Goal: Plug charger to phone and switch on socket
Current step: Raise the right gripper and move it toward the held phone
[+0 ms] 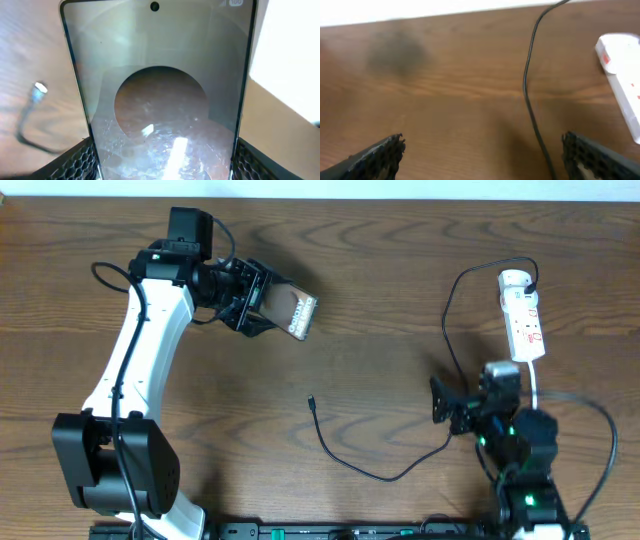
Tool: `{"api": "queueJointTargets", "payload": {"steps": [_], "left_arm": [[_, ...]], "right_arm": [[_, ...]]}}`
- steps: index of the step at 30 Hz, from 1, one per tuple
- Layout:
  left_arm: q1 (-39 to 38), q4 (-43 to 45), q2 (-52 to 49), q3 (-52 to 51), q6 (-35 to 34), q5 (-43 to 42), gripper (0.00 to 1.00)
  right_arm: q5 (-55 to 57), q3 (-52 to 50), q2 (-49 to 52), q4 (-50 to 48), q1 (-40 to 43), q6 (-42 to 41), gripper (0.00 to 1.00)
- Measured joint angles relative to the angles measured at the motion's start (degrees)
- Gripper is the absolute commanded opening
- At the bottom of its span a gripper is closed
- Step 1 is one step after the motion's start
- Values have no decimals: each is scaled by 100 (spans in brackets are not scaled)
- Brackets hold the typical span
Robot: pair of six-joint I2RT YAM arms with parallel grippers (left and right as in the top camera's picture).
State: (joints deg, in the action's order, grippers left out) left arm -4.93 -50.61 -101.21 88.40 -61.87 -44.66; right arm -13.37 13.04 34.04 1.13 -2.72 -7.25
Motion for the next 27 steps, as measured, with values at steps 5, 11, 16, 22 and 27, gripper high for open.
{"api": "queueJointTargets", "payload": {"steps": [5,11,16,22,27], "left_arm": [[0,0,0,0,-238,-1003,7],[0,2,0,0,-435,-1685,7],[0,2,0,0,-553,-1840,7],[0,2,0,0,-588,-1867,7],[0,90,0,0,-588,-1869,7]], "right_arm": [[-275,846,1561,133,0,-22,99],[-717,1895,3147,774,0,-31,99],[-1161,2535,3998,1097,0,-44,99],[-1438,2656,4188,1012,0,-44,99],[-1550,2658,4188,837,-4,-66,93]]}}
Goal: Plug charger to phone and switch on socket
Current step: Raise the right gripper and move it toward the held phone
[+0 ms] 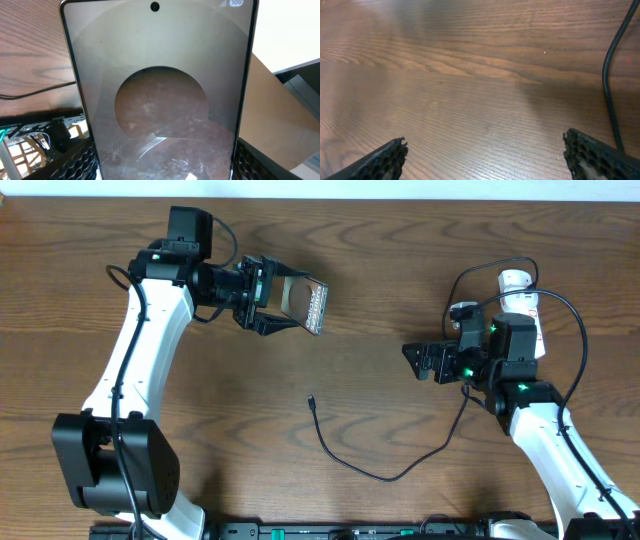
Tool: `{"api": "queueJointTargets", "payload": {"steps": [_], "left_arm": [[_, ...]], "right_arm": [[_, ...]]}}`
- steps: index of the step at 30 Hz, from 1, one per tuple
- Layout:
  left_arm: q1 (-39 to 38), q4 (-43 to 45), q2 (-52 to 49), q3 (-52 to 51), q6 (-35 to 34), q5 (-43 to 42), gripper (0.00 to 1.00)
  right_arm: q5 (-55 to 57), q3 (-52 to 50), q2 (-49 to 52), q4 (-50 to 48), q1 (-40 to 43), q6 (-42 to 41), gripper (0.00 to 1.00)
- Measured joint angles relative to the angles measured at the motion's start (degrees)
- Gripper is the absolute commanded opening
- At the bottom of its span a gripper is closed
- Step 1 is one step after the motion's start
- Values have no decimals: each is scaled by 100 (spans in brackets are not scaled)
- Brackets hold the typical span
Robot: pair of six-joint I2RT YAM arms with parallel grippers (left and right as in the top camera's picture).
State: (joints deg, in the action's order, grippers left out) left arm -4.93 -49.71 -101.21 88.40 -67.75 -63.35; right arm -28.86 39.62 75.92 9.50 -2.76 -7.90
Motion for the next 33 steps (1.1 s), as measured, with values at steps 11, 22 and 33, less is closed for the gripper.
{"api": "queueJointTargets", "payload": {"steps": [11,22,33], "left_arm": [[146,894,0,-2,-17,7,7],[197,935,0,-2,579,452,7],[568,756,0,-2,1620,1585,7]], "right_arm": [[525,538,87,702,-804,-424,89],[975,2328,1572,1537,-1600,-723,80],[1180,2437,2483,1215,-2350,-1255,70]]}}
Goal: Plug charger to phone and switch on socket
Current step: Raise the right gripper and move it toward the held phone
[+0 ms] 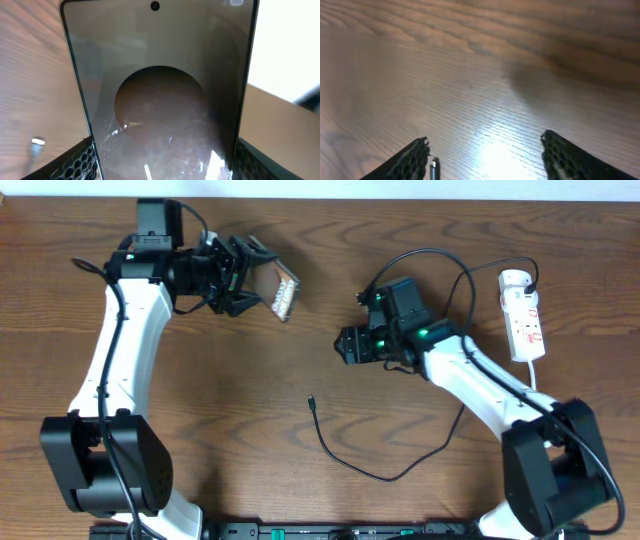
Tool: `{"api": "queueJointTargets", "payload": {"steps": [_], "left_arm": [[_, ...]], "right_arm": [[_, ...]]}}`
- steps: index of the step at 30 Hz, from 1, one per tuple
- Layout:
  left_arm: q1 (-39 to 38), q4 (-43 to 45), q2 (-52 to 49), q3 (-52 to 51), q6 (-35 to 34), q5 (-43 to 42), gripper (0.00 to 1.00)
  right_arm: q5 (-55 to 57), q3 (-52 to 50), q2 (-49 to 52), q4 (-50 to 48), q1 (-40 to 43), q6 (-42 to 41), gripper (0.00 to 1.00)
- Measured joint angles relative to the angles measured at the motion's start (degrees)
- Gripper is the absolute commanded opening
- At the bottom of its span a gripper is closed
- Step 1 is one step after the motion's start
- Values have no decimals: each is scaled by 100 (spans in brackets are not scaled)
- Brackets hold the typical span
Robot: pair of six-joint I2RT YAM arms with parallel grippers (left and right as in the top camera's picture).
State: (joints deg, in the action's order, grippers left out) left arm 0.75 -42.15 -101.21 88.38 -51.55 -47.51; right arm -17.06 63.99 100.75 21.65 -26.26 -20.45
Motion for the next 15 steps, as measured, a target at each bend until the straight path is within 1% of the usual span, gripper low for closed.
{"api": "queueJointTargets", "payload": {"steps": [2,5,8,12,15], "left_arm": [[37,-153,0,0,223,444,7],[37,-531,0,0,608,1464,7],[37,-763,0,0,957,2212,7],[37,-868,0,0,1370,2629,7],[37,-990,0,0,1676,2771,8]], "right_arm": [[42,2,74,-31,-59,-109,69],[94,2,109,-101,-116,-254,67],[142,4,109,-120,-181,-328,66],[216,4,109,-122,-339,-374,66],[332,4,109,-122,-498,-479,62]]}}
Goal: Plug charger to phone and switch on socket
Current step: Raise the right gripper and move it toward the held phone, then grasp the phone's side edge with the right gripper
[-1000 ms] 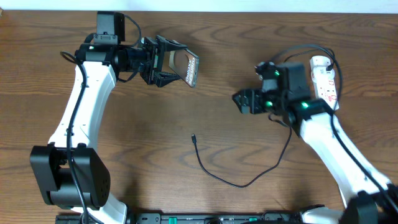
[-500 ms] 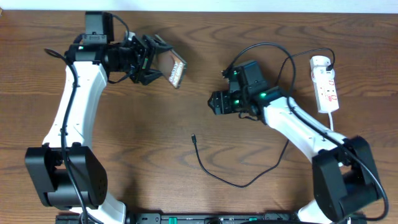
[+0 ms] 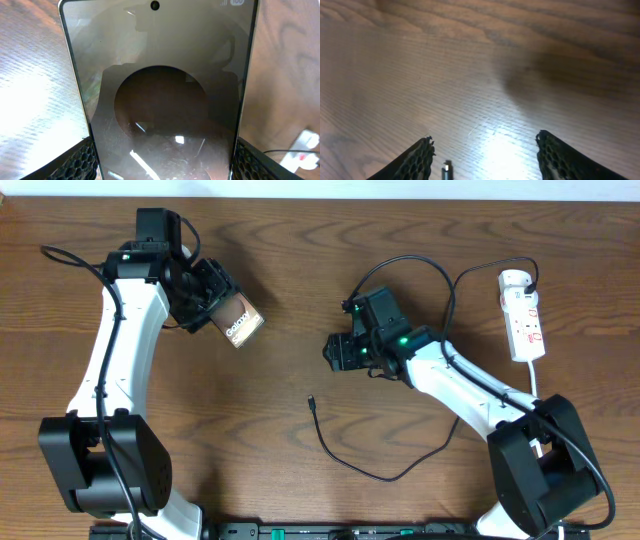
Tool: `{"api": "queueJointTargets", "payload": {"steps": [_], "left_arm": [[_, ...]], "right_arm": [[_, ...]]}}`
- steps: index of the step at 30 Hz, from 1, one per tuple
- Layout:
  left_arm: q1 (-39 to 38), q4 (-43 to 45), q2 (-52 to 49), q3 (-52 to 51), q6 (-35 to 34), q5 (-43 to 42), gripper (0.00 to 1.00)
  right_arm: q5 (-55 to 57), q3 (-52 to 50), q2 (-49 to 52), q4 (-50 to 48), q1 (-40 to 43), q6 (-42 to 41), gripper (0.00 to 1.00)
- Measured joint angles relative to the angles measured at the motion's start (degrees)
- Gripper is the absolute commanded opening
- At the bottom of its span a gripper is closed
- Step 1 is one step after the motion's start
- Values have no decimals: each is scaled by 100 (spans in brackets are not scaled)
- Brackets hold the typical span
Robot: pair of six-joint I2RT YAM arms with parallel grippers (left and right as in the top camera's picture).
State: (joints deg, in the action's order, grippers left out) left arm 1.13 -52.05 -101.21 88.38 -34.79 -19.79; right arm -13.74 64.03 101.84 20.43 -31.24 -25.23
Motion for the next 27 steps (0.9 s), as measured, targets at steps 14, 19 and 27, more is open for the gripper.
{"api": "queueJointTargets", "payload": {"steps": [14,19,27], "left_arm": [[0,-433,0,0,-885,90,7],[0,-442,0,0,-1539,85,7],[-28,-442,0,0,-2234,-31,8]], "right_arm": [[-874,15,7,-1705,-81,-859,46],[-1185,31,7,-2232,-81,-1220,47],[-1355,33,11,-2804,-195,-1690,51]]}}
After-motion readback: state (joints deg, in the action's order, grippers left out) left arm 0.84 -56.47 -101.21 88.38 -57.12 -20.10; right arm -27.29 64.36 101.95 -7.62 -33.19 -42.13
